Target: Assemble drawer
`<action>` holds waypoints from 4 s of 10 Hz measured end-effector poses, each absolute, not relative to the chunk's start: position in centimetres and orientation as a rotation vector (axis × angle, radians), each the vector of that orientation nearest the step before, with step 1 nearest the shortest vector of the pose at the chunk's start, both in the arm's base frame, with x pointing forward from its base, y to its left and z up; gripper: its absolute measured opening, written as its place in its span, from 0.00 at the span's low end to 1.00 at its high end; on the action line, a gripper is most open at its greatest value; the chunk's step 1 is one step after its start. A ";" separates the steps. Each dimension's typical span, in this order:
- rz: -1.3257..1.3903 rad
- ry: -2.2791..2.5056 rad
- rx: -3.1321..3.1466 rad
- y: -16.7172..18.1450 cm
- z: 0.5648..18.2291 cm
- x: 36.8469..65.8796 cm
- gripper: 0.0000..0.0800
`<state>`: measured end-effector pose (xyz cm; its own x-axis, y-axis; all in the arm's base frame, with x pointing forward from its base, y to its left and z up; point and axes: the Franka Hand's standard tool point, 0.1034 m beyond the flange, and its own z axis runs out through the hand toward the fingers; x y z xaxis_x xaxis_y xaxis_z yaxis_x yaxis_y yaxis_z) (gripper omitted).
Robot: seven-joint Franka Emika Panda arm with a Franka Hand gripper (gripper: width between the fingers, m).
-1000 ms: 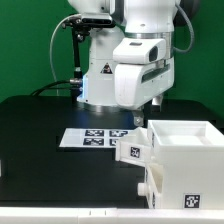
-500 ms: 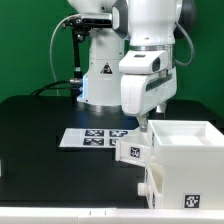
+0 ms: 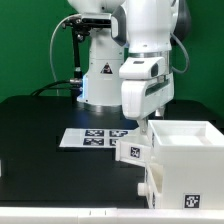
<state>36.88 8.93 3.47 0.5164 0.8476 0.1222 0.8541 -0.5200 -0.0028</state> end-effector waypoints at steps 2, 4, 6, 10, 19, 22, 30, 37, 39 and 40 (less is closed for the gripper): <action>-0.202 -1.480 -2.665 9.4 1.4 36.3 0.81; -0.205 -1.489 -2.657 9.1 1.1 36.6 0.80; -0.205 -1.488 -2.657 9.1 1.0 36.6 0.54; -0.205 -1.488 -2.657 9.0 1.0 36.6 0.12; -0.203 -1.738 -2.606 1.2 3.5 39.7 0.04; -0.105 -1.788 -2.552 0.2 3.8 41.1 0.04; -0.071 -1.929 -2.458 -1.9 6.5 47.5 0.04; -0.112 -2.041 -2.354 -4.5 8.5 53.8 0.04; -0.103 -2.039 -2.351 -4.5 8.3 53.3 0.04; -0.102 -2.039 -2.351 -4.5 8.3 53.3 0.04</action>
Offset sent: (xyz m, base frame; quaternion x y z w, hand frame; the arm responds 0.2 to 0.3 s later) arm 0.0000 0.0000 0.0000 0.0000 0.0000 0.0000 1.0000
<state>53.28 -4.46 8.26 0.1404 0.9877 0.0681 0.9896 -0.1422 0.0218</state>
